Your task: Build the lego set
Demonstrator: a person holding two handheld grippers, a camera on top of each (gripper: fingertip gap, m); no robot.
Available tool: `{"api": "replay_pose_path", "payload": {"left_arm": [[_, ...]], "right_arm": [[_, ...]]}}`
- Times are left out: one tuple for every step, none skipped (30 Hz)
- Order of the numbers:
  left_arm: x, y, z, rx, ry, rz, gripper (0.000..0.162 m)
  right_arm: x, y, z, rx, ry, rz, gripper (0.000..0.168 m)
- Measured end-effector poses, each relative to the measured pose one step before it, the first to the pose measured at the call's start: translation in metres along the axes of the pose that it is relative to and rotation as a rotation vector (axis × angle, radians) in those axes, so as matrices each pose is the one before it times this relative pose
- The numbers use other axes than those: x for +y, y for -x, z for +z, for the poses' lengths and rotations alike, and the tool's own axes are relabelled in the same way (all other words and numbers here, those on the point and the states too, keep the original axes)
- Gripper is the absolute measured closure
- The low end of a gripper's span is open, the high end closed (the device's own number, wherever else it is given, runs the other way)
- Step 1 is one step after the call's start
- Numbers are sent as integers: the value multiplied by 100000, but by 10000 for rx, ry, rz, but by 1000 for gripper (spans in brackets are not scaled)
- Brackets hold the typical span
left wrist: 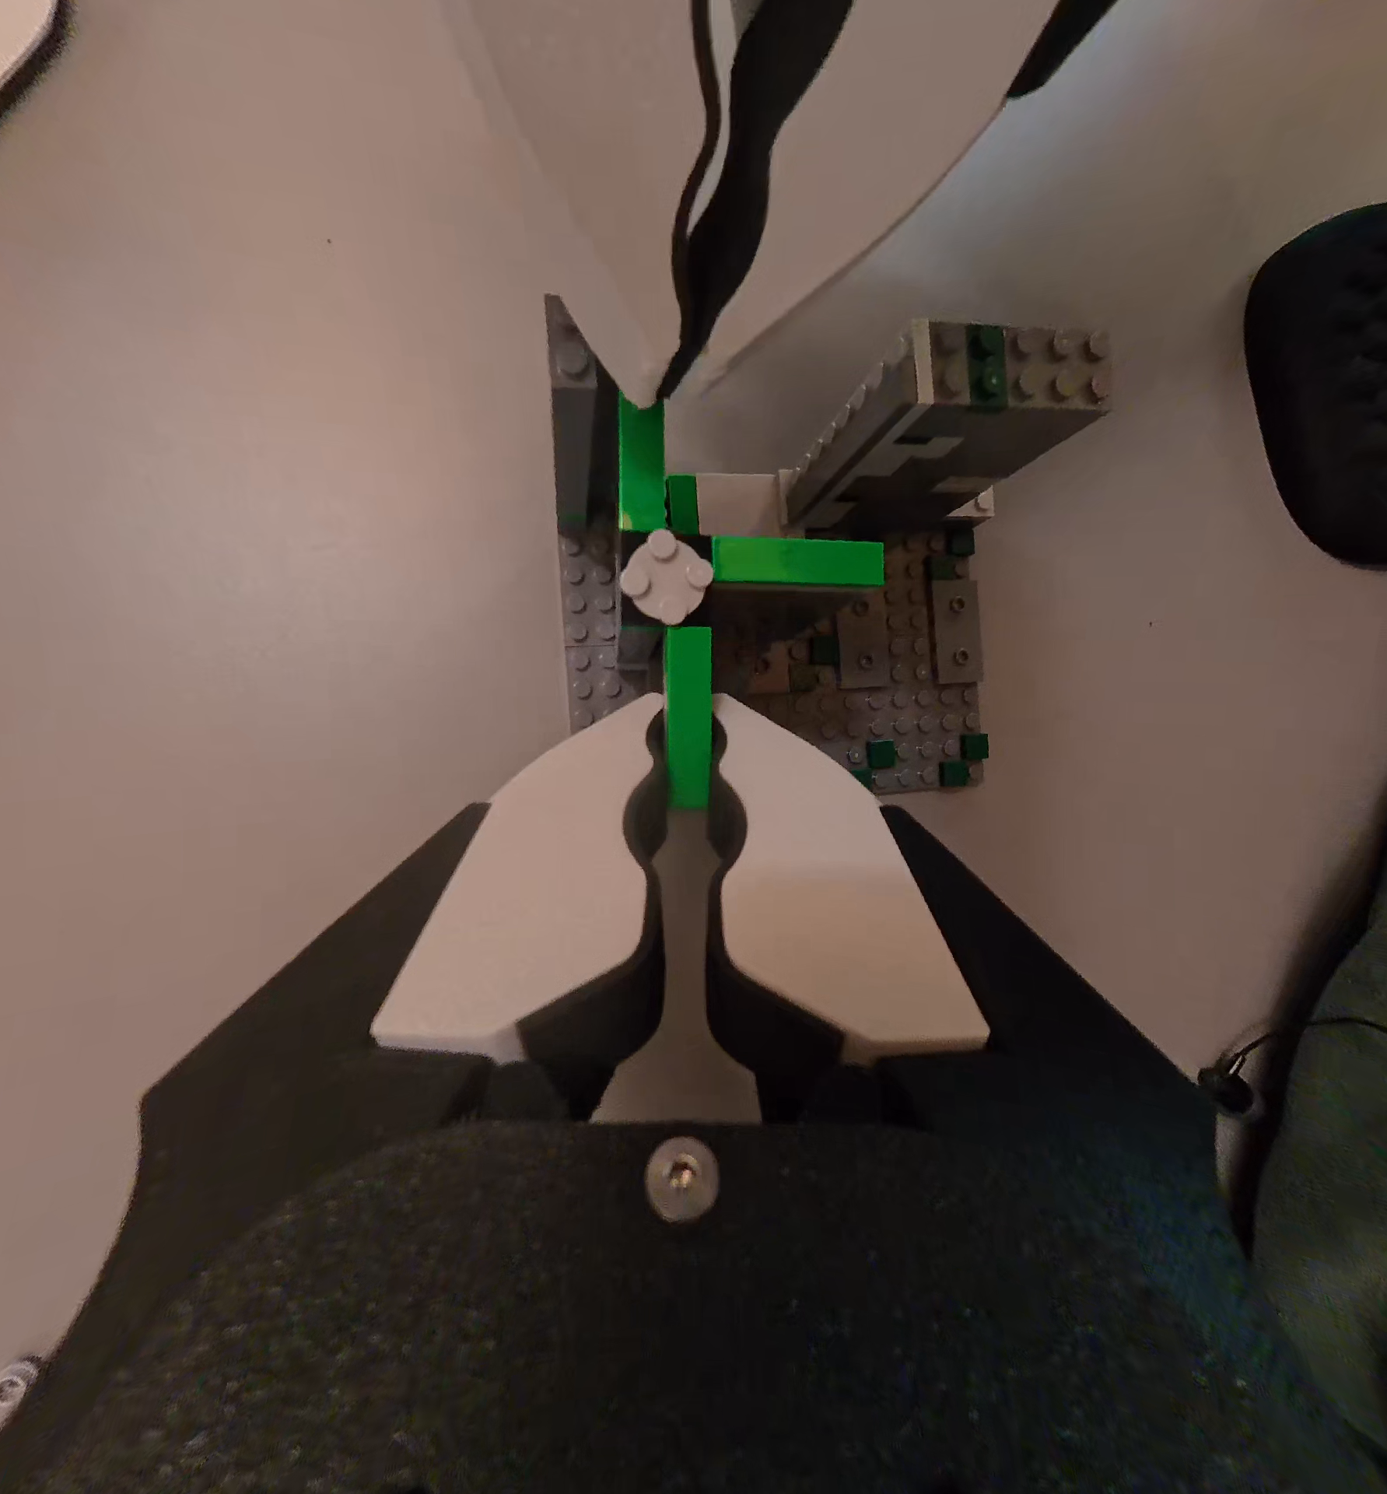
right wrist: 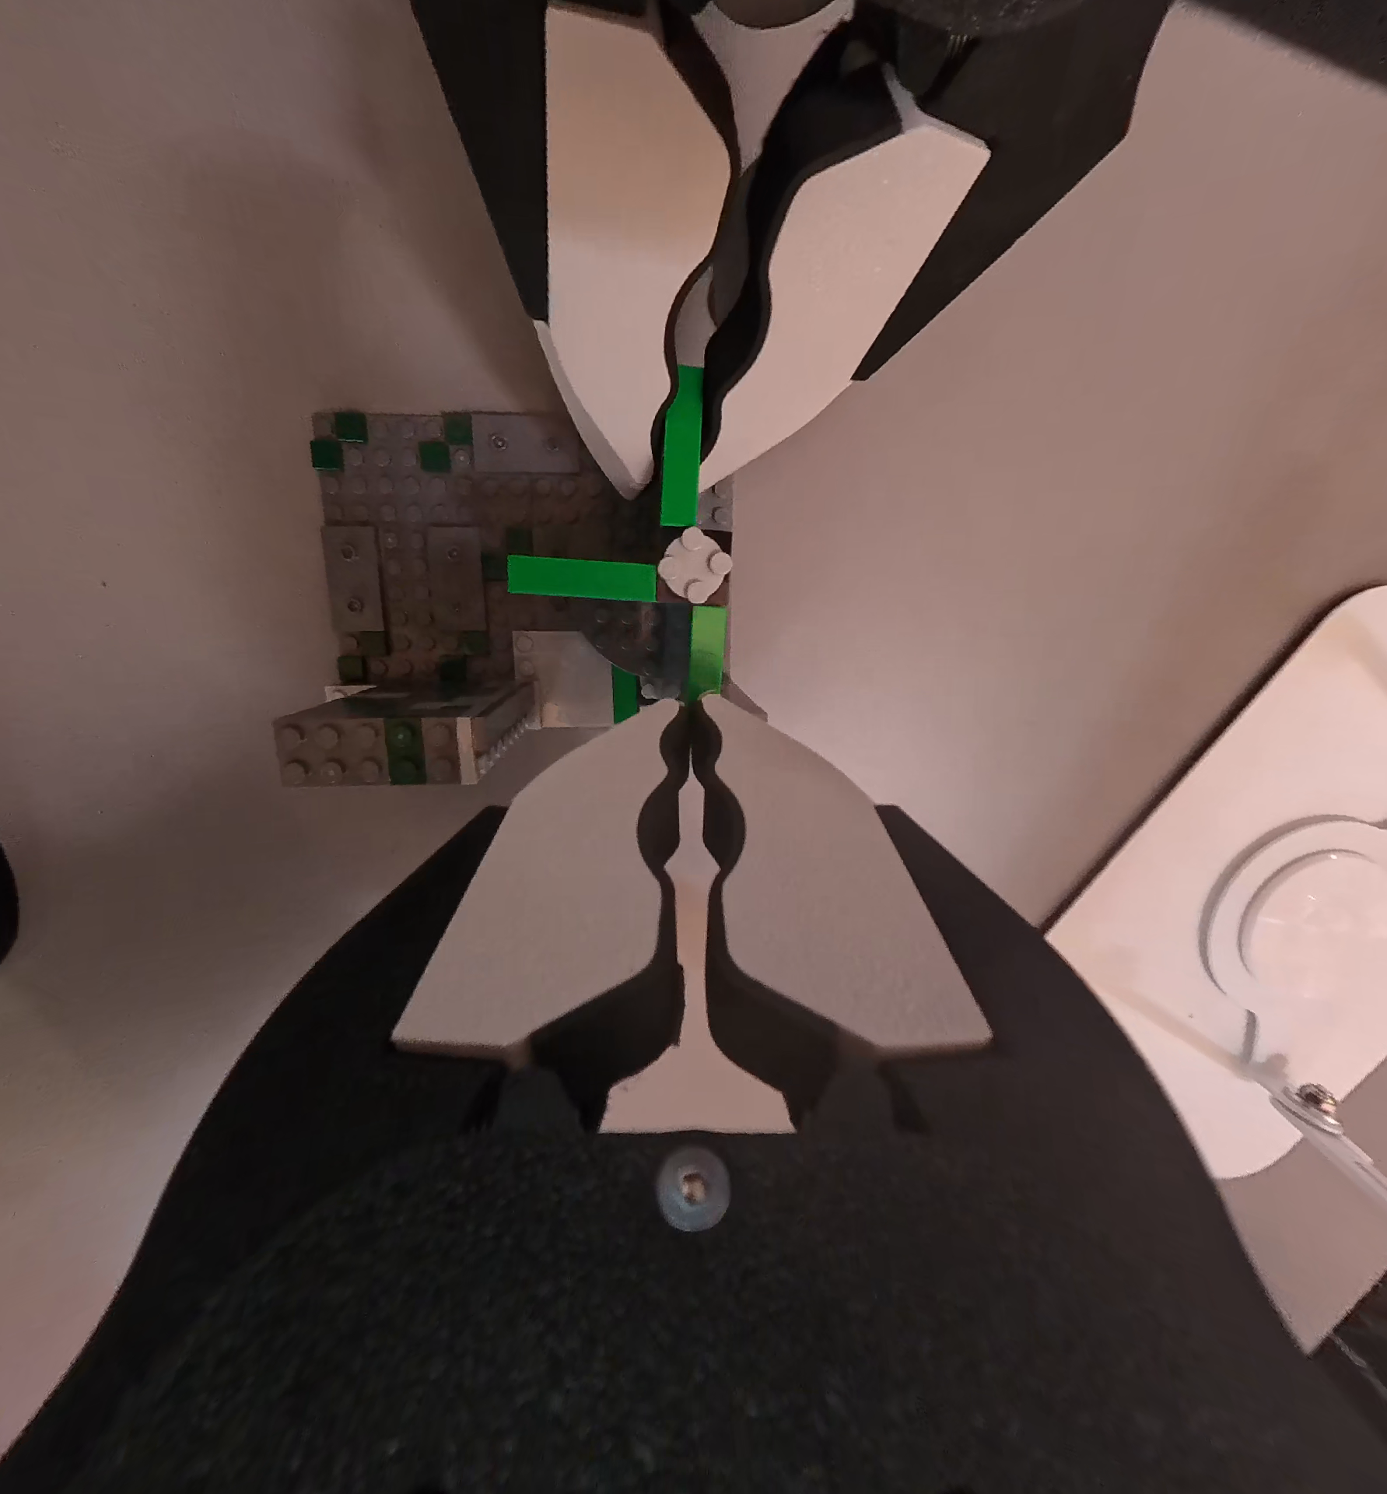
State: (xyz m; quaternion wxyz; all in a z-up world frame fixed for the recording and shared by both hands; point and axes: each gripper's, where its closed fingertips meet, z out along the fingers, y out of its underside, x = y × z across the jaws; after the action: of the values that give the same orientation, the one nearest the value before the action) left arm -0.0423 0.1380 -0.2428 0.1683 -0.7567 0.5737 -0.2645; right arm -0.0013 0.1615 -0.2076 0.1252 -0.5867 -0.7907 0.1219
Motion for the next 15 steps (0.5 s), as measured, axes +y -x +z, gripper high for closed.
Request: {"api": "replay_pose_path", "payload": {"left_arm": [[-13,5,3,-21,10,-7,157],[-10,13,-1,-18,15,-2,157],[-15,-25,7,3,13,12,157],[-7,19,-2,-23,1,17,157],[-11,12,8,-14,-2,-6,157],[-15,9,-2,-8,-1,4,157],[4,13,1,-6,15,13,157],[-7,-20,8,2,29,35,157],[5,-32,7,1,40,47,157],[-8,-49,20,3,46,48,157],[0,-11,2,-23,51,53,157],[6,-38,17,-4,35,40,157],[9,-41,16,16,15,17,157],[14,4,2,5,1,10,157],[-5,-1,1,7,-2,-3,157]], "right_arm": [[14,-20,10,-29,-45,34,168],[20,-25,13,6,-32,22,168],[3,24,4,11,-33,-10,168],[8,4,10,31,-27,-30,168],[-1,-19,3,46,-27,-16,168],[-8,-13,19,28,-27,7,168],[-13,-11,19,26,-17,14,168],[-22,31,10,4,-18,6,168],[-15,43,21,-21,-17,34,168],[-41,73,22,-50,-22,46,168],[-39,46,27,-26,-3,19,168],[0,57,12,-14,34,-13,168],[-2,89,6,-40,18,4,168],[-18,39,2,-28,-22,27,168],[-5,-1,4,-19,-50,40,168]]}}
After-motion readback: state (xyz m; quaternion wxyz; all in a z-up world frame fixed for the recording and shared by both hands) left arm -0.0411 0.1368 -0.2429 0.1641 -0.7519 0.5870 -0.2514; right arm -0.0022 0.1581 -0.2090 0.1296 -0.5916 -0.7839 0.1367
